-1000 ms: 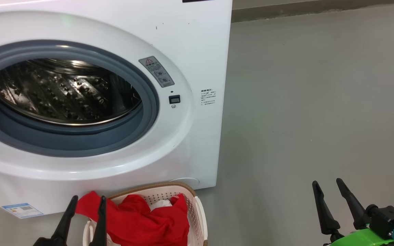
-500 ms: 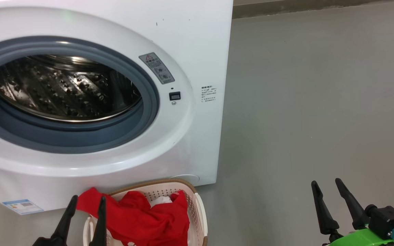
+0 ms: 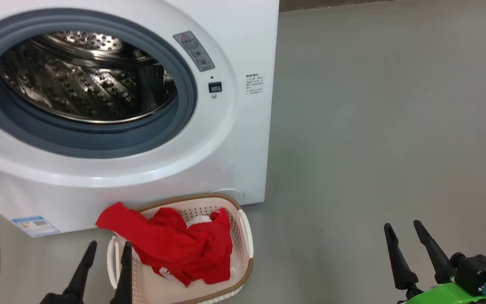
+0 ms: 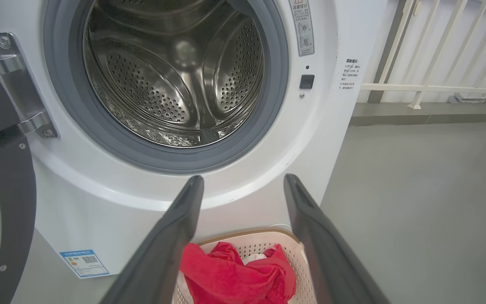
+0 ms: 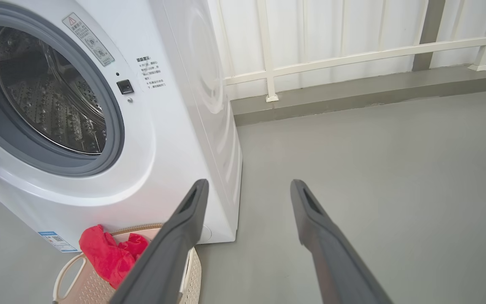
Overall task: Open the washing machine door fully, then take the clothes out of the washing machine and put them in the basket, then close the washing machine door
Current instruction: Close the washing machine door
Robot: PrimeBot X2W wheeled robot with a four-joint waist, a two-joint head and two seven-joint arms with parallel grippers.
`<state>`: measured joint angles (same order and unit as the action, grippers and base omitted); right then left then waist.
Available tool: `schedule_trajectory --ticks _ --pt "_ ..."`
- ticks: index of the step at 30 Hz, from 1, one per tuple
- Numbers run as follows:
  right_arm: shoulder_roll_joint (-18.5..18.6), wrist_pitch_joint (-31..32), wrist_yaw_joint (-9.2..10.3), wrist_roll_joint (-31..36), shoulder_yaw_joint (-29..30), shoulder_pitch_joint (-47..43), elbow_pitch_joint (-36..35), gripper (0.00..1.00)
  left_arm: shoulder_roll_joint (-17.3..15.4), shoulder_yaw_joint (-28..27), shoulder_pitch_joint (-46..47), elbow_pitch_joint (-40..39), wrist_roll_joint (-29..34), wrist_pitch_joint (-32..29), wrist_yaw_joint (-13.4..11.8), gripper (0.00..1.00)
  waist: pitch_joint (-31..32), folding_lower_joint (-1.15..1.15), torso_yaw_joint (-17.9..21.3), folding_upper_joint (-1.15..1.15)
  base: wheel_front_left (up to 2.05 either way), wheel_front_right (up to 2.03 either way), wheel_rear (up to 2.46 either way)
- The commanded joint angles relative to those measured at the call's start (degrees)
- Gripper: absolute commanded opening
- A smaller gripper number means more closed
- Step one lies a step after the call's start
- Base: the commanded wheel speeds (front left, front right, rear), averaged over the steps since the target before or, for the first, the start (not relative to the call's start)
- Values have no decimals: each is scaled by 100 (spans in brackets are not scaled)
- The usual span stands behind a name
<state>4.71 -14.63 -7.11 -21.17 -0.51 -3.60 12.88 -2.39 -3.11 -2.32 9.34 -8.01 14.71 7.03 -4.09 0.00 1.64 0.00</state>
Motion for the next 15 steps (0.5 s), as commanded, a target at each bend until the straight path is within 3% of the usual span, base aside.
schedule_trajectory --ticks 1,15 --pt "39 -37 -37 -13 -82 82 -154 100 -49 -145 218 -170 -40 29 -5 100 -7 0 -5 0 -93 93 0" --pt "22 -37 -37 -1 -55 95 -170 100 -49 -112 261 -197 -48 29 5 100 -50 0 -31 0 -20 20 0"
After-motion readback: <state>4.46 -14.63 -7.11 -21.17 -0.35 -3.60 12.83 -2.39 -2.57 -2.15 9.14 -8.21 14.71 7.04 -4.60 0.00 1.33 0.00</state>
